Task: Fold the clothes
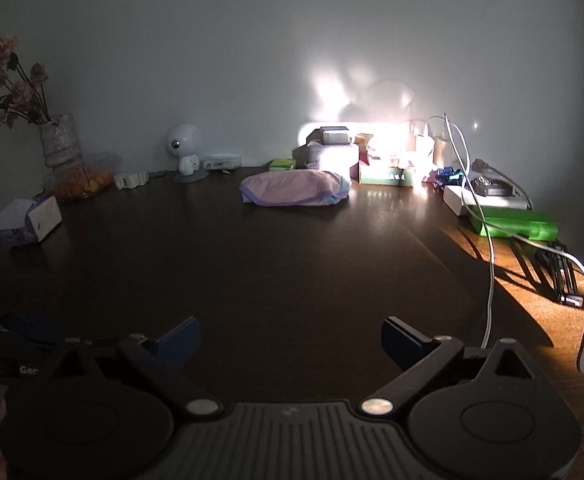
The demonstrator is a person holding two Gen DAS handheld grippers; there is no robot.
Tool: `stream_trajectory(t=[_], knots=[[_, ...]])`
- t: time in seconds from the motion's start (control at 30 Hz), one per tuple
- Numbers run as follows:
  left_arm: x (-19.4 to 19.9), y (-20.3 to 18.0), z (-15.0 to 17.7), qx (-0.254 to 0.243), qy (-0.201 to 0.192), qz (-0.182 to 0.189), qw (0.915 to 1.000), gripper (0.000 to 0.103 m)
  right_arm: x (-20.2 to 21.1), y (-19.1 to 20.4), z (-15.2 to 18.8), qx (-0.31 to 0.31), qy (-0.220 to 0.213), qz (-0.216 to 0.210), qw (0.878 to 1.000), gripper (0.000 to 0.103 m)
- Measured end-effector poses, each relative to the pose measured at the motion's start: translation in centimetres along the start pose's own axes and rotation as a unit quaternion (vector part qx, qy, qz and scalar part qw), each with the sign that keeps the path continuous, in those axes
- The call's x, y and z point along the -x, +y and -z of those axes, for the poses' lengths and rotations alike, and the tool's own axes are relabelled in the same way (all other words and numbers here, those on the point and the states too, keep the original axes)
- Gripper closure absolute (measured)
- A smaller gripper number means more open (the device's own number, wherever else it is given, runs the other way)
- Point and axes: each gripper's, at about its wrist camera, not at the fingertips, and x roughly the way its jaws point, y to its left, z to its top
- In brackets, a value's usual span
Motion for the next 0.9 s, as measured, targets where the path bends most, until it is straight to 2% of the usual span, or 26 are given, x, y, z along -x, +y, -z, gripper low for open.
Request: stream_trajectory(t=[0.17,0.37,0.47,0.53,0.6,0.9], knots=[[1.3,-0.8,3.6,-0.012,0.001,-0.002,0.9999,0.0,0.8,-0.3,3.2,-0.026,0.017,0.028,0.999,0.005],[2.3,-1.5,5.4,-0.017,-0.024,-0.014,0.9995,0.0,1.5,0.5,5.6,-0.019,0.018,0.036,0.999,0.0],[2.3,-2.0,5.6,-0.029,-0.038,-0.021,0.9986,0.0,0.9,1.4,6.3,-0.001,0.022,0.048,0.999,0.0],[1.7,-1.7,5.2,-0.019,-0.034,-0.015,0.9991,0.001,0.2,1.8,6.4,0.01,0.033,0.054,0.998,0.0],[1.1,-1.4,4.7,-0.007,-0.028,-0.007,0.9996,0.001,-0.3,1.8,6.3,0.0,0.038,0.054,0.998,0.0],[-0.4,-1.0,3.4,0.0,-0.027,-0.015,0.9995,0.001,-2.2,2.1,5.3,0.002,0.04,0.05,0.998,0.0]])
